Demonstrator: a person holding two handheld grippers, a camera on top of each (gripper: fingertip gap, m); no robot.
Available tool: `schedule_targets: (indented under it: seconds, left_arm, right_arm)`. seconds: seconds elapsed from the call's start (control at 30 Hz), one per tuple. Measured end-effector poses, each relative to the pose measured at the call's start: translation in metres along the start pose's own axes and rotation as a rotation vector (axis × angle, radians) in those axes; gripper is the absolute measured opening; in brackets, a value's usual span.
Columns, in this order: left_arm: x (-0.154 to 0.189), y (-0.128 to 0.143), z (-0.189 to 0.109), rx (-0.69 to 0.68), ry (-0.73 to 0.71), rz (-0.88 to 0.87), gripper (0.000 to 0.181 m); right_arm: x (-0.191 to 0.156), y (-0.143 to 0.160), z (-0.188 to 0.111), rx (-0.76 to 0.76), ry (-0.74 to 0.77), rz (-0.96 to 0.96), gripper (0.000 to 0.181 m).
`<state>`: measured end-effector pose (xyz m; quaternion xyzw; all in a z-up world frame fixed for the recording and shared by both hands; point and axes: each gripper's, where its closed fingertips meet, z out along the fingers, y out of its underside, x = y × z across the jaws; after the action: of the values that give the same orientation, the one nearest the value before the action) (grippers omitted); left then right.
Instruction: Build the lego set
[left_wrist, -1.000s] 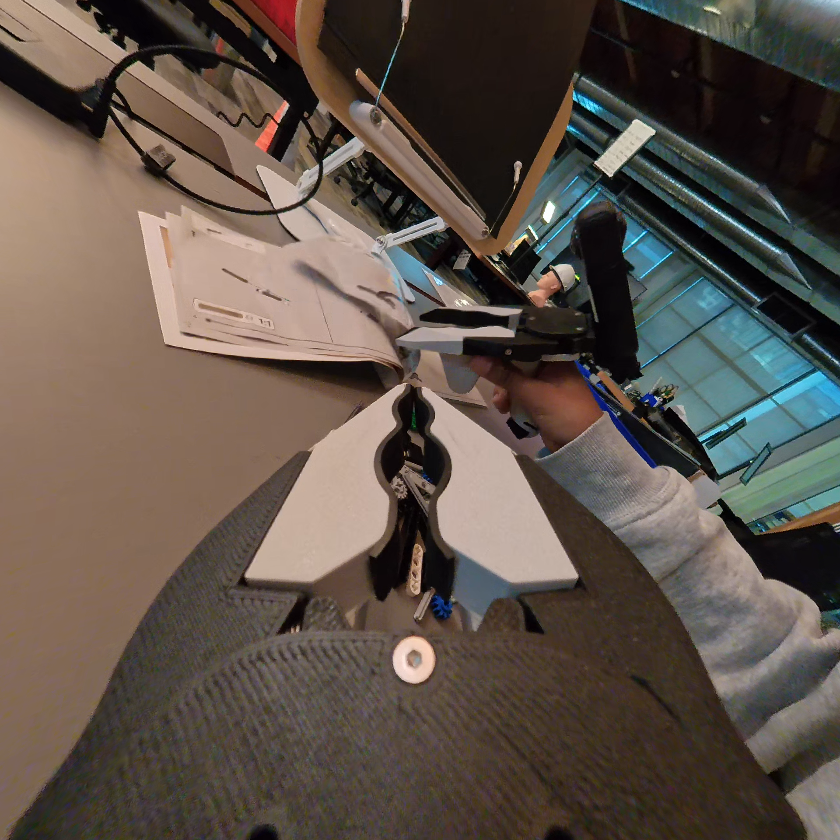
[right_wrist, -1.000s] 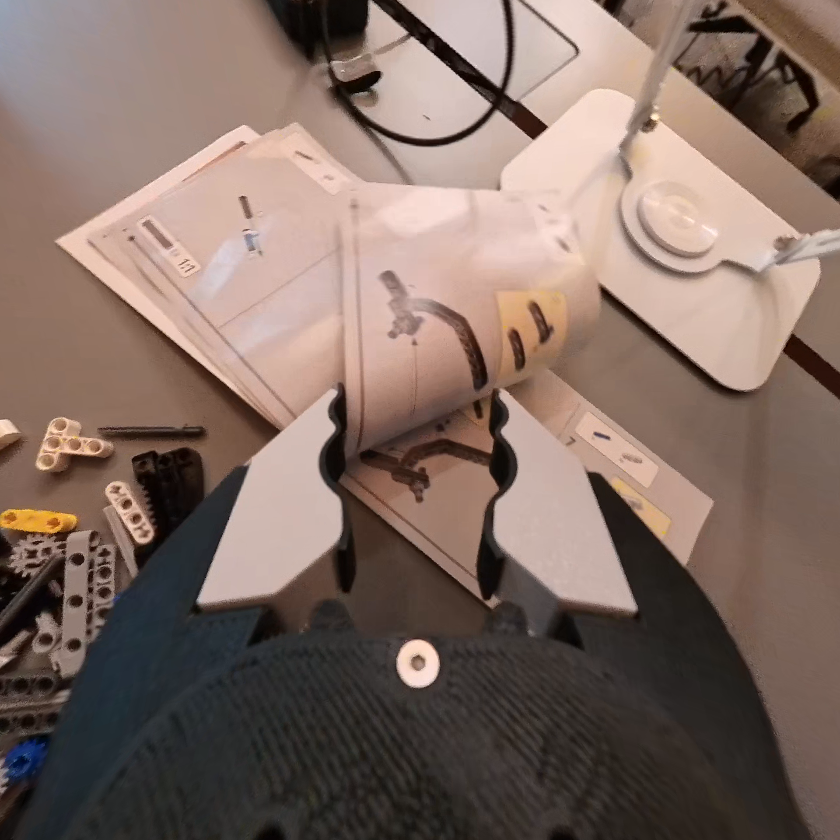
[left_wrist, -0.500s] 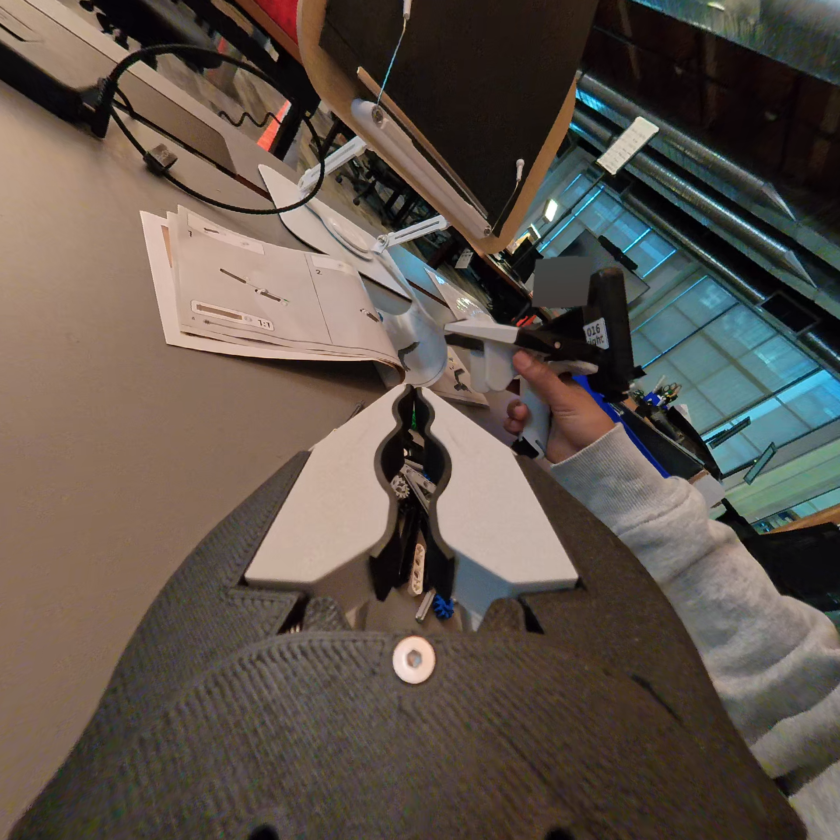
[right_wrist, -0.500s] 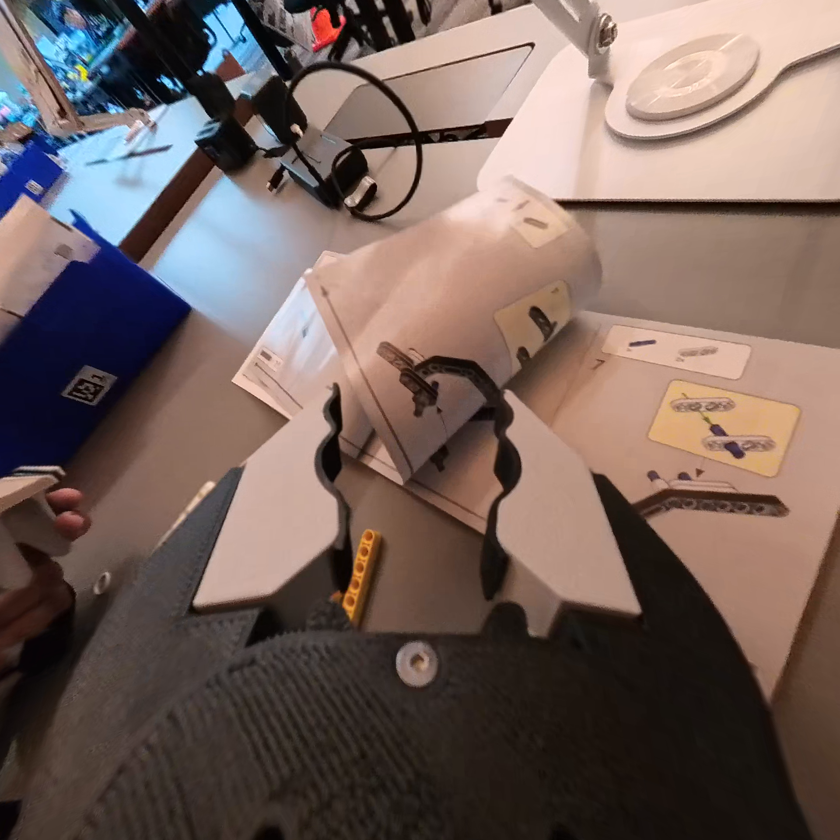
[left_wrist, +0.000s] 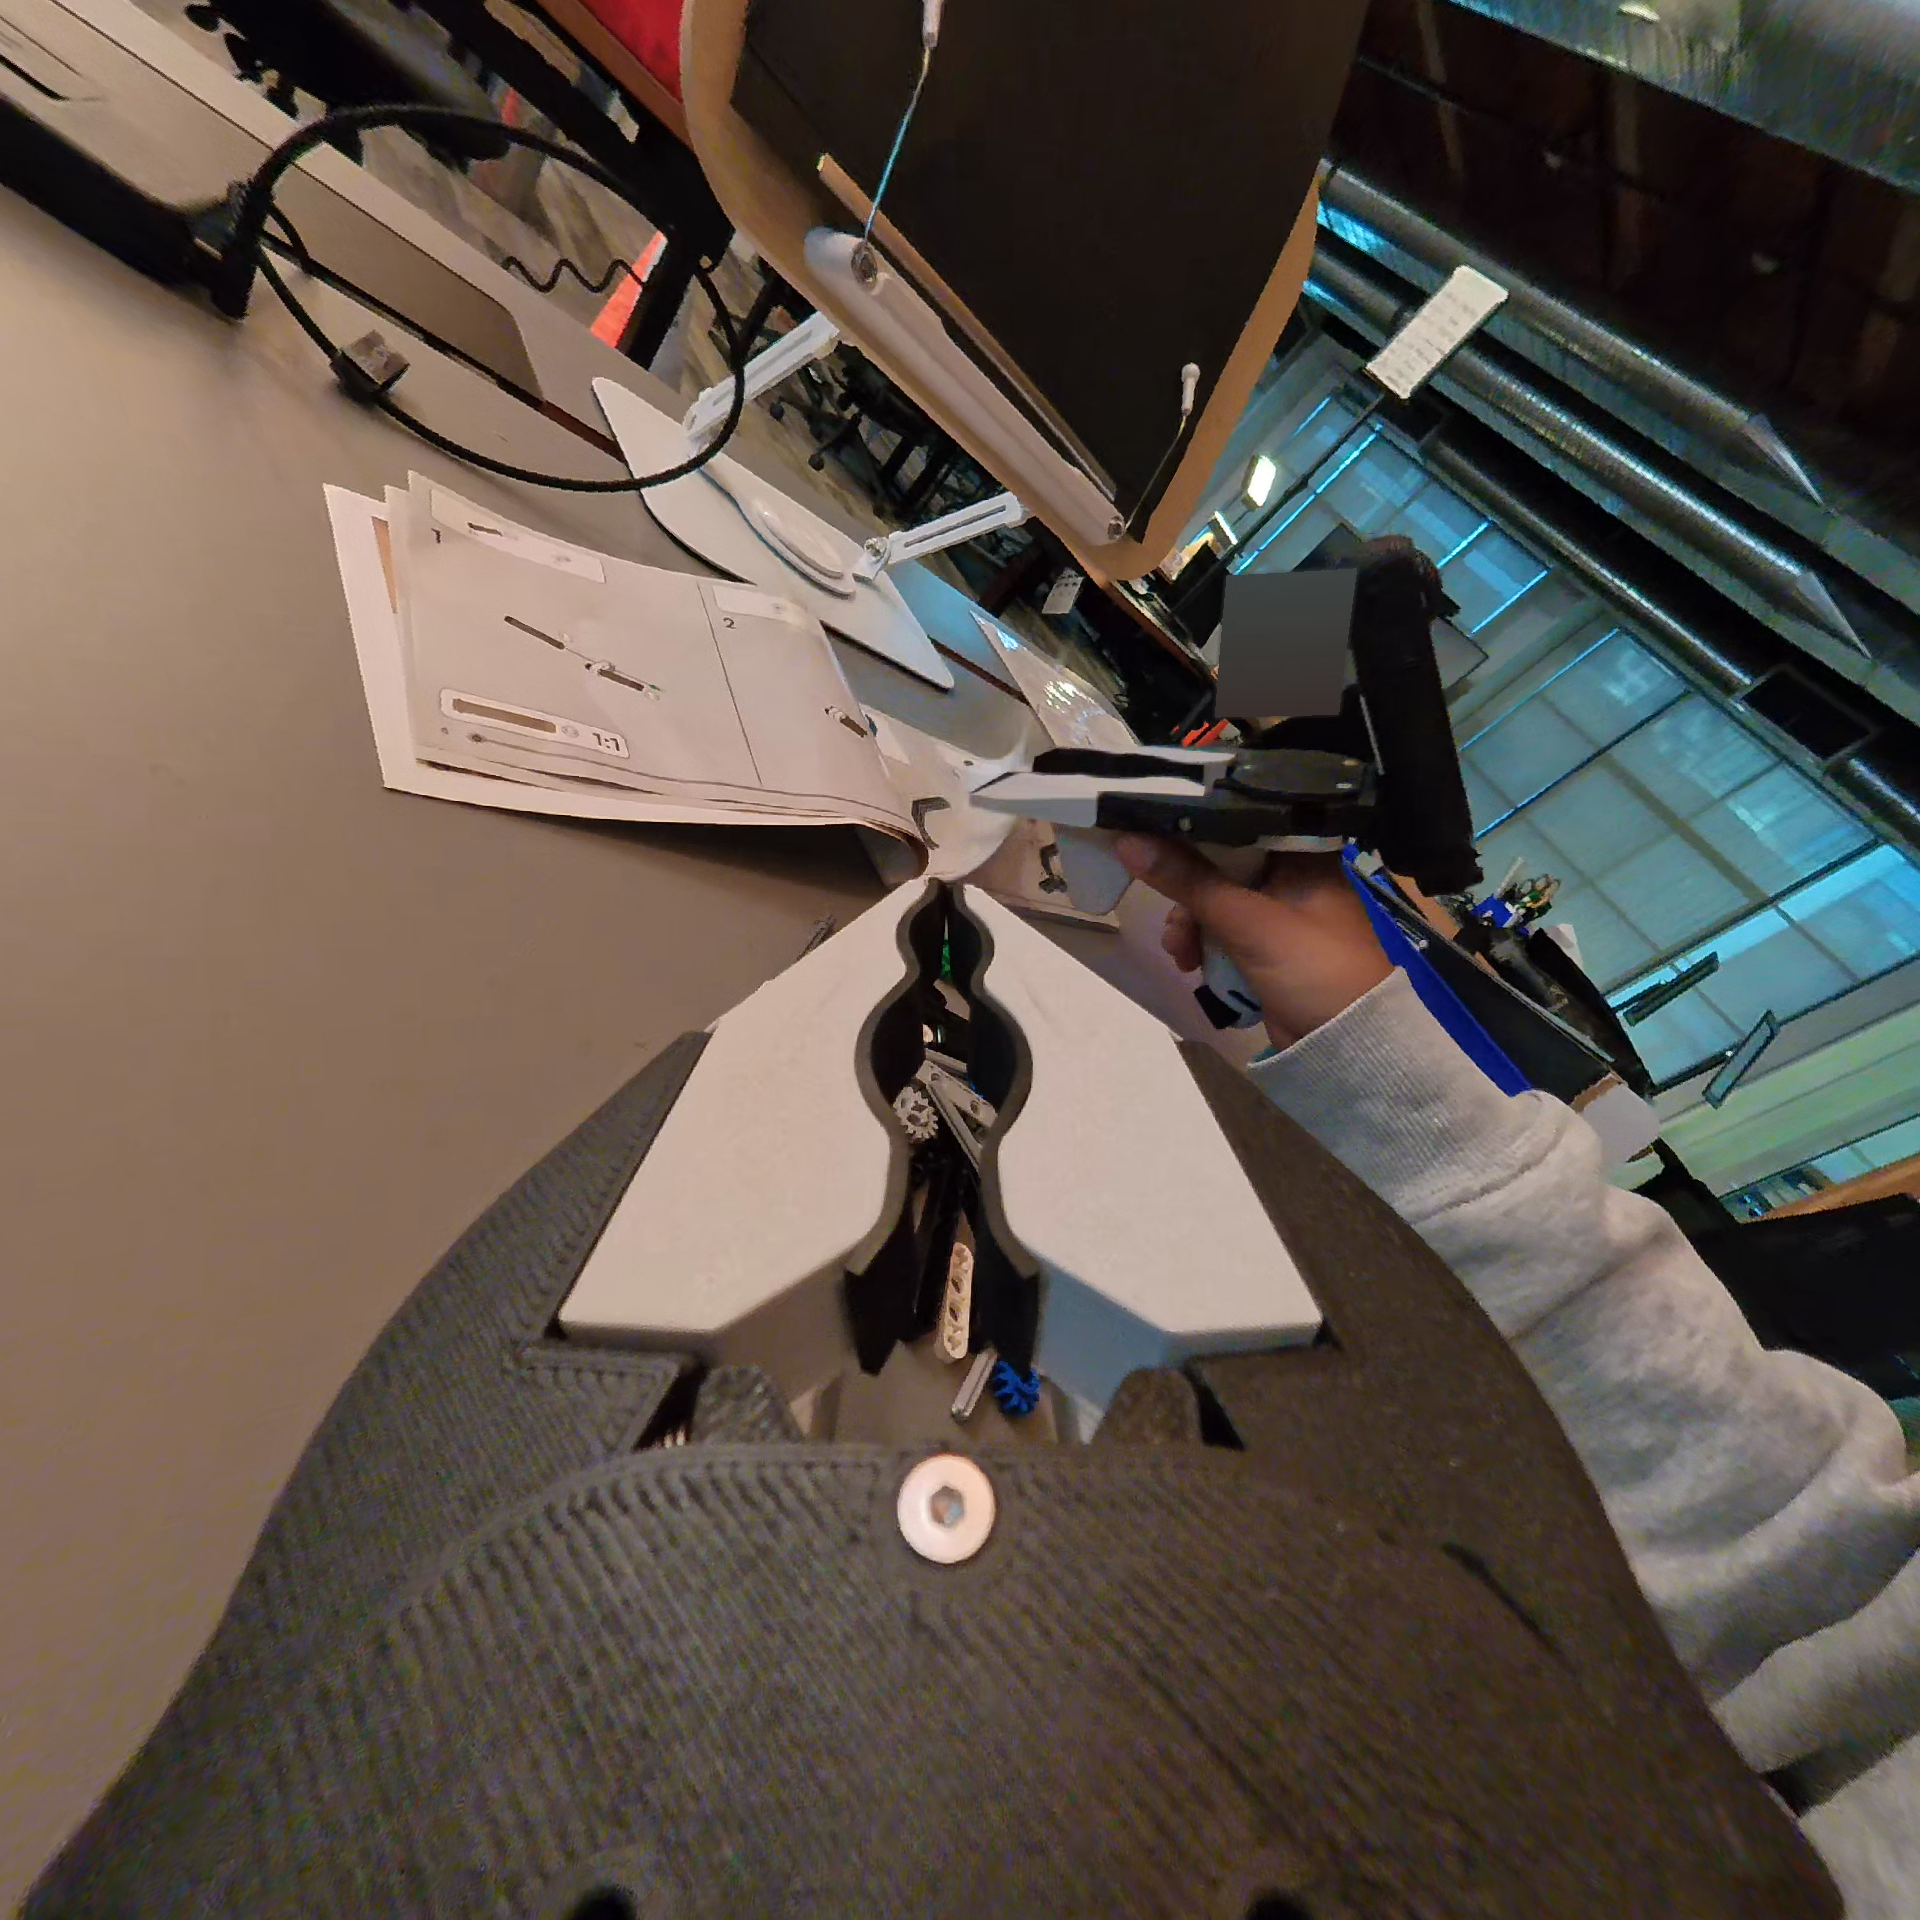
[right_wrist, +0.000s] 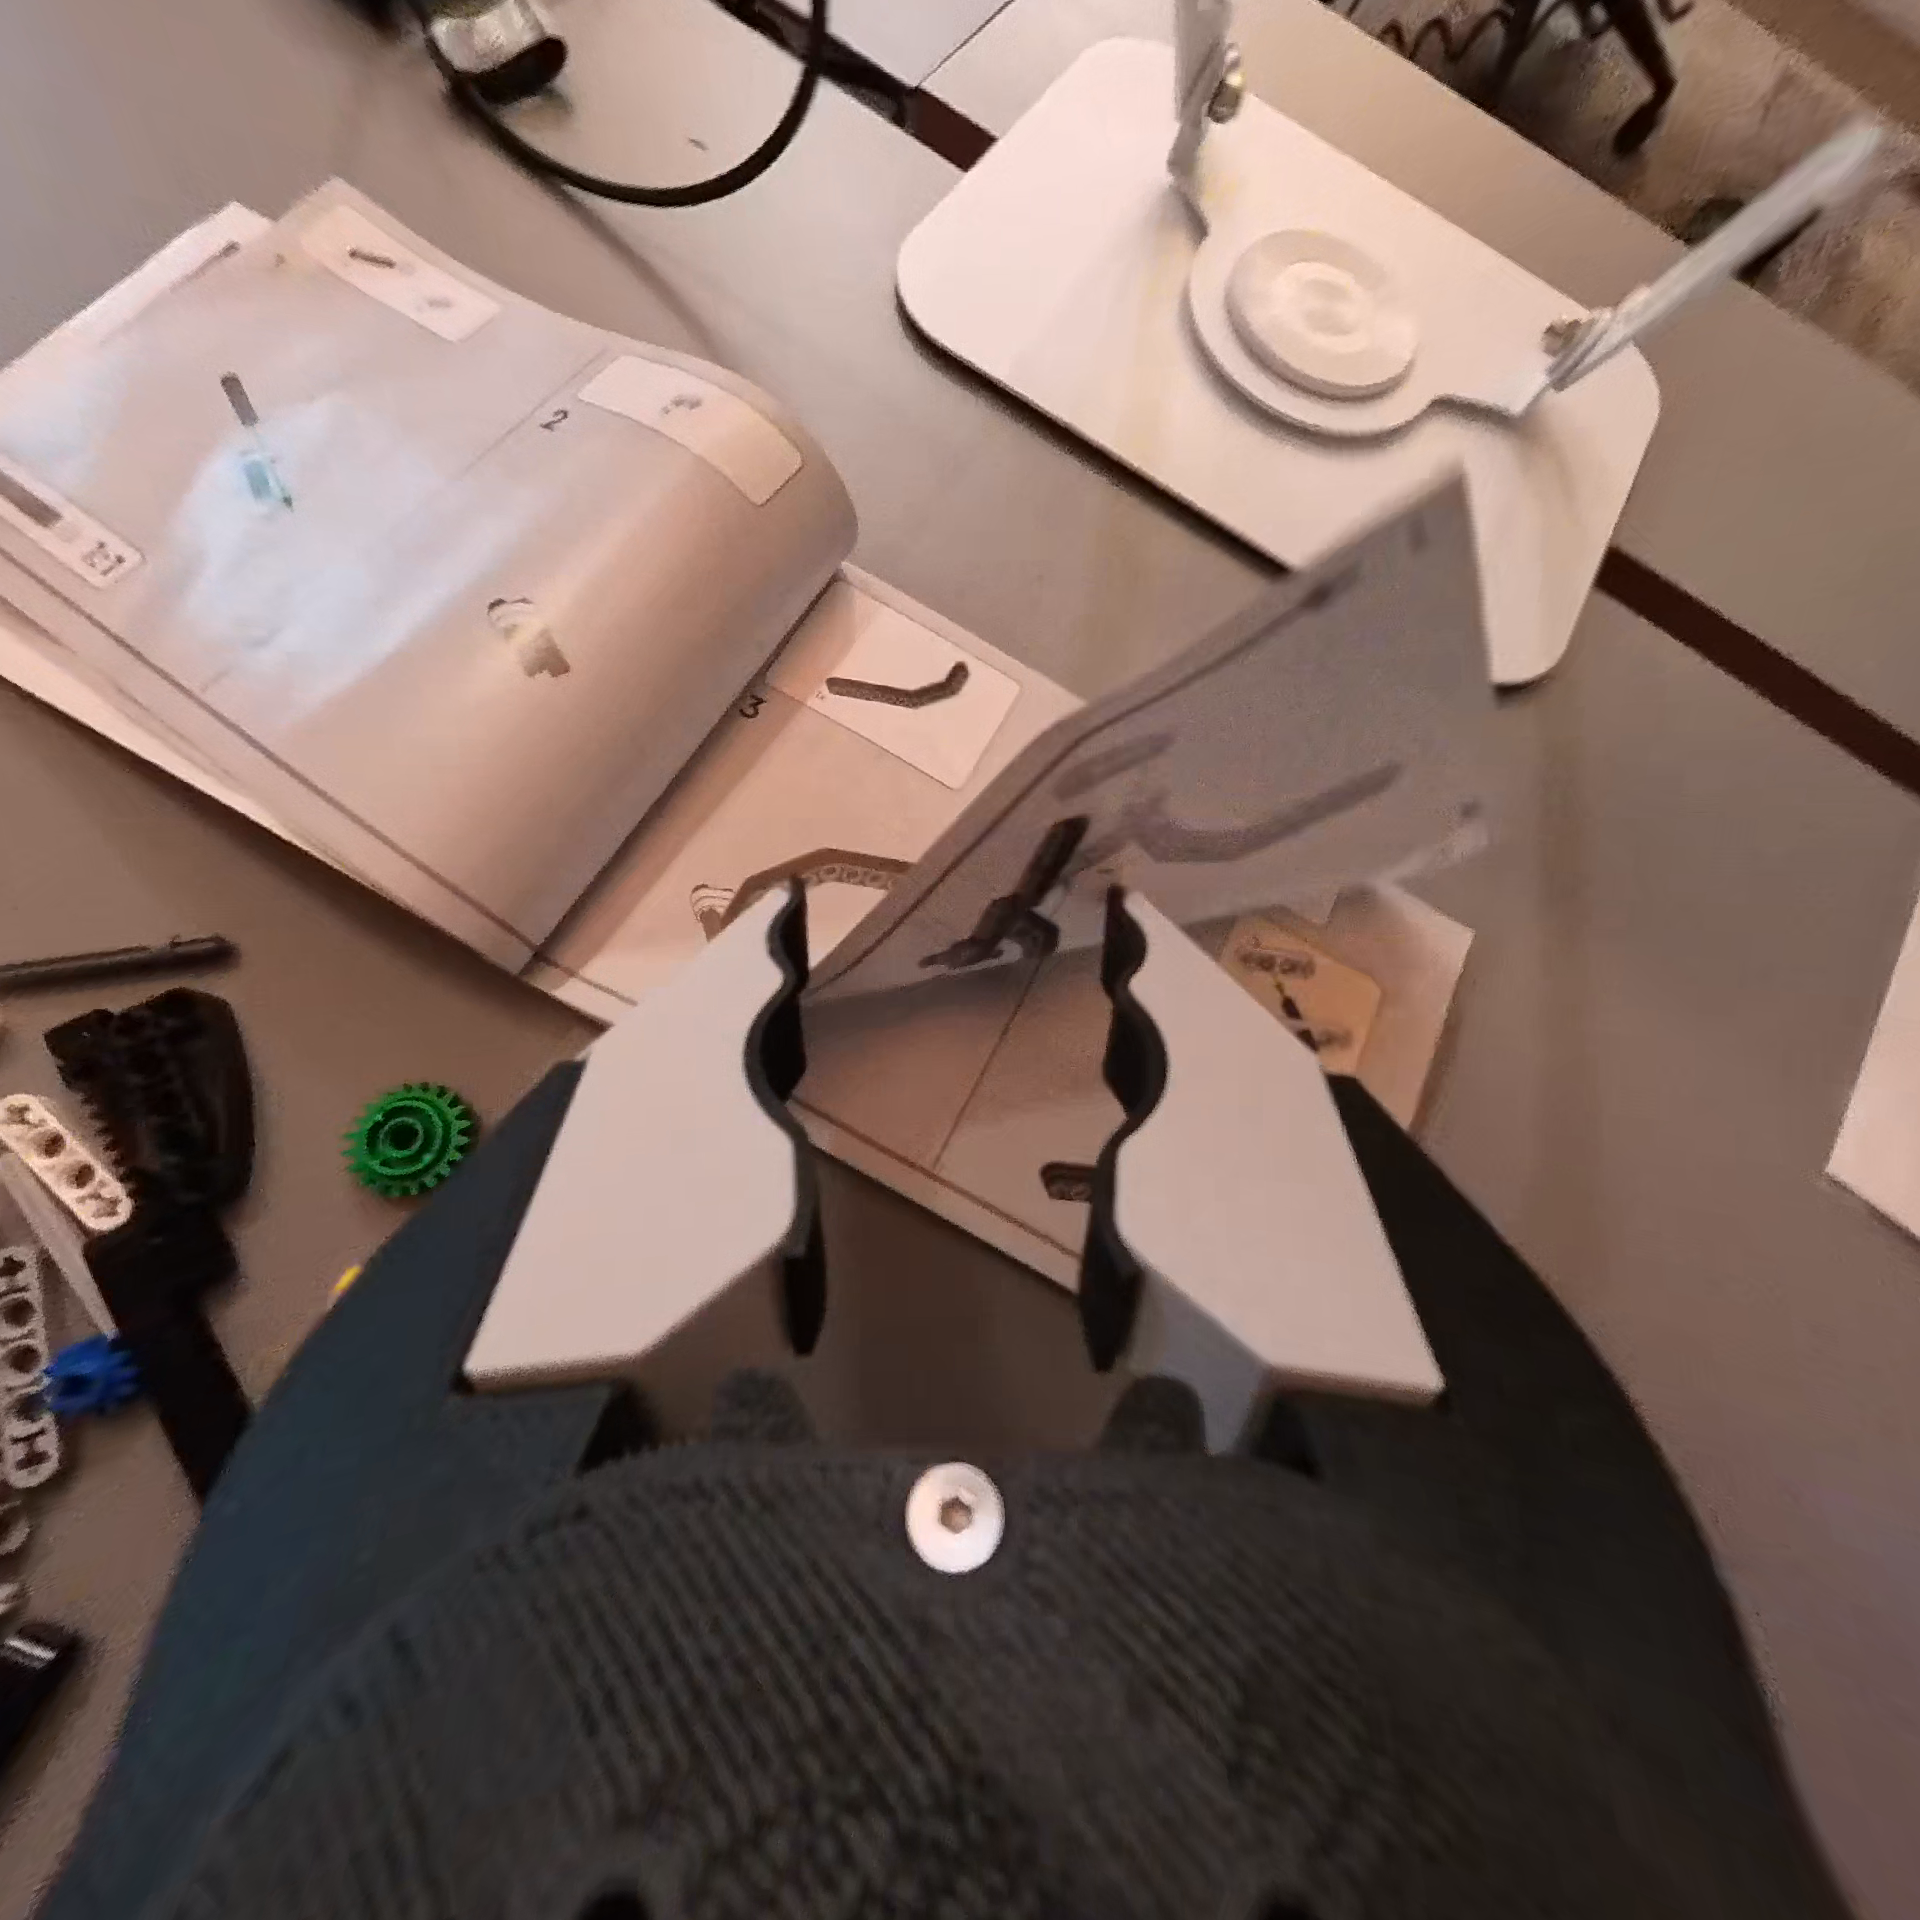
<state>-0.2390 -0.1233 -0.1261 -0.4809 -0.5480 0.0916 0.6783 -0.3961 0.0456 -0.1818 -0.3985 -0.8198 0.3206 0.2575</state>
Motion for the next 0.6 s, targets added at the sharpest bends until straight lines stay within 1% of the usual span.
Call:
schedule_targets:
  seconds: [0.07,0.17,0.3,0.33,0.37,0.4,0.47,0.6]
  left_arm:
    - [0.000,-0.001,0.000,0.003,0.004,-0.007,0.000]
    - [0.000,-0.001,0.000,0.003,0.008,-0.015,0.000]
    - [0.000,-0.001,-0.001,0.005,0.008,-0.015,0.000]
    - [0.000,-0.002,-0.001,0.006,0.007,-0.014,0.000]
    - [-0.001,-0.002,-0.001,0.005,0.006,-0.014,0.000]
    - [-0.001,-0.001,0.000,0.005,0.006,-0.015,0.000]
    - [0.000,-0.001,0.000,0.002,0.006,-0.013,0.000]
    - [0.000,0.000,0.000,-0.001,0.003,-0.002,0.000]
  right_arm:
    - [0.004,0.003,-0.003,0.012,-0.016,0.072,0.054]
    - [0.007,0.009,-0.007,0.027,-0.082,0.207,0.049]
    - [0.008,0.011,-0.016,0.097,-0.232,0.460,0.048]
    - [0.008,0.010,-0.019,0.128,-0.274,0.518,0.046]
    - [0.010,0.008,-0.022,0.161,-0.310,0.561,0.038]
    - [0.011,0.009,-0.024,0.181,-0.332,0.586,0.028]
    - [0.013,0.013,-0.026,0.178,-0.345,0.588,0.019]
    - [0.018,0.023,-0.027,0.139,-0.304,0.537,0.018]
